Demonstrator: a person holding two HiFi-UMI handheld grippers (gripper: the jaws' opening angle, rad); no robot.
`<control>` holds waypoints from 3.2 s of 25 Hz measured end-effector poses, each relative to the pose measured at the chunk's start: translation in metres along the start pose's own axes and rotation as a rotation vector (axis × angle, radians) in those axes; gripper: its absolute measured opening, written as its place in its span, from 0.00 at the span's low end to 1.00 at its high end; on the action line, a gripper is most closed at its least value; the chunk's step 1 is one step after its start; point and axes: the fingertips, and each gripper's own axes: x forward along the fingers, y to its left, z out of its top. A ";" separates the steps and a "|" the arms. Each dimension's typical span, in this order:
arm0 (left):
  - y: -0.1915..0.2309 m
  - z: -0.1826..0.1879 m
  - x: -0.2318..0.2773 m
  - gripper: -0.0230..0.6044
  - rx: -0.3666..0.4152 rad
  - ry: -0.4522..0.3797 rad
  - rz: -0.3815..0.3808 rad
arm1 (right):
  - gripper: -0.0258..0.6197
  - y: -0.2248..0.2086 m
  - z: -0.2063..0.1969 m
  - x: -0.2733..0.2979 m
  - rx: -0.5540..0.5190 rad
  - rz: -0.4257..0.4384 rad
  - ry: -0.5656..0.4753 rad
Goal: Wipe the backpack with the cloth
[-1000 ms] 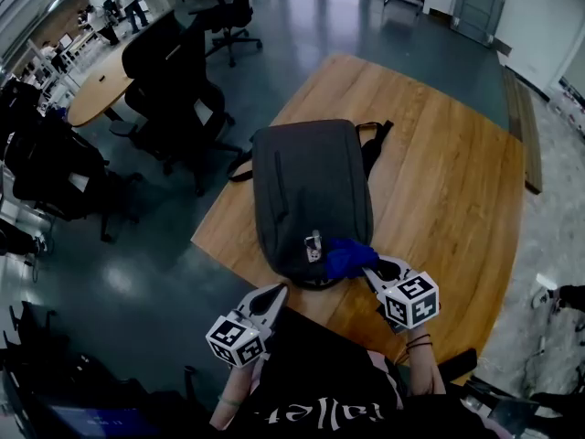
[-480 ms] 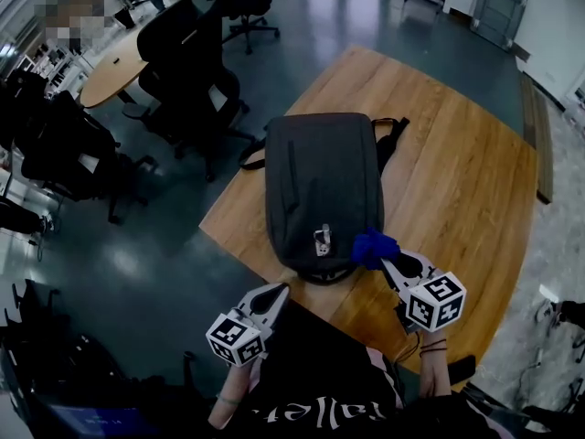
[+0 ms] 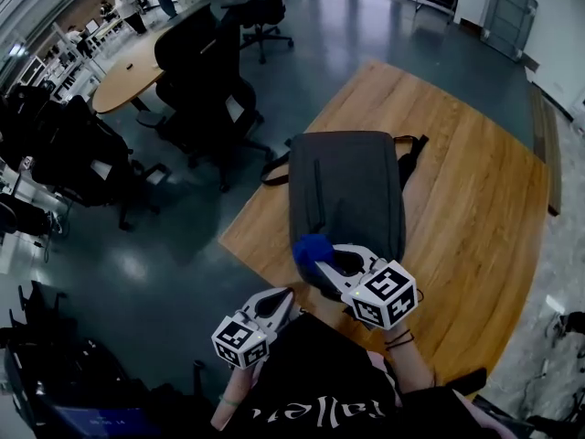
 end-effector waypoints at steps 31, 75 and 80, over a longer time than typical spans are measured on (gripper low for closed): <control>0.059 0.032 0.038 0.03 0.003 0.017 -0.167 | 0.13 -0.175 -0.075 -0.130 0.249 -0.644 0.082; 0.075 0.029 0.025 0.03 -0.011 0.005 -0.113 | 0.13 -0.109 0.039 0.071 -0.004 -0.211 0.080; 0.064 0.030 0.036 0.03 -0.002 0.009 -0.143 | 0.12 -0.144 0.029 0.024 0.021 -0.311 0.062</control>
